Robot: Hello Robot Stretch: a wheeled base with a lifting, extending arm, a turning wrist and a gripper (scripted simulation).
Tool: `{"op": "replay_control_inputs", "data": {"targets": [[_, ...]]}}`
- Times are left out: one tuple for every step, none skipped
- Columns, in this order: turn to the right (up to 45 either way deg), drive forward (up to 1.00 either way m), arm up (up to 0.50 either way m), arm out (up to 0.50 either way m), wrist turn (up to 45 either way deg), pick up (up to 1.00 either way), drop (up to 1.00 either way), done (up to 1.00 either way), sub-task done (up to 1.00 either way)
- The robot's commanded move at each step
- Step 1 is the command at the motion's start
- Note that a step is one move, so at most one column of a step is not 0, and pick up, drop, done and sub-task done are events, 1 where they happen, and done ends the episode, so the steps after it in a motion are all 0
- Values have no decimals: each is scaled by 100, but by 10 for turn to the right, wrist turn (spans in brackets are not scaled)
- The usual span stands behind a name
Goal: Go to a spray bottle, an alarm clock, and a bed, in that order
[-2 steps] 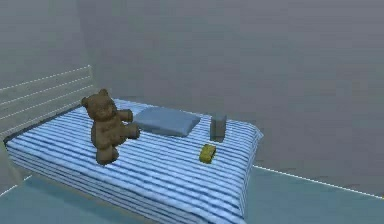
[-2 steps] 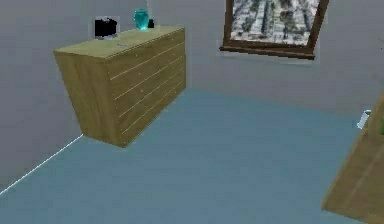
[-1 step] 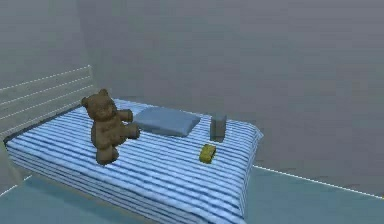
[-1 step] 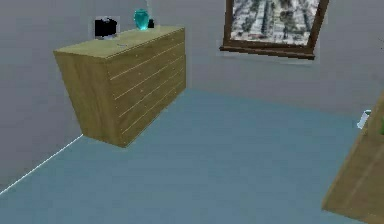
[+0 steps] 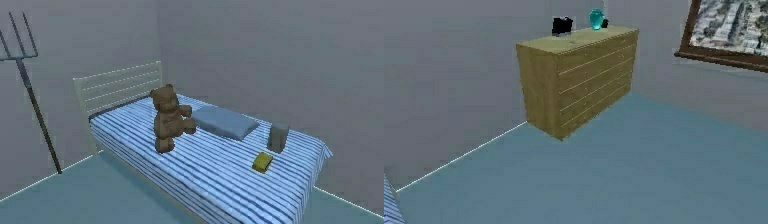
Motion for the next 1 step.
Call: {"op": "replay_control_inputs", "data": {"targets": [[0, 0, 0, 0, 0, 0, 0, 100, 0]]}}
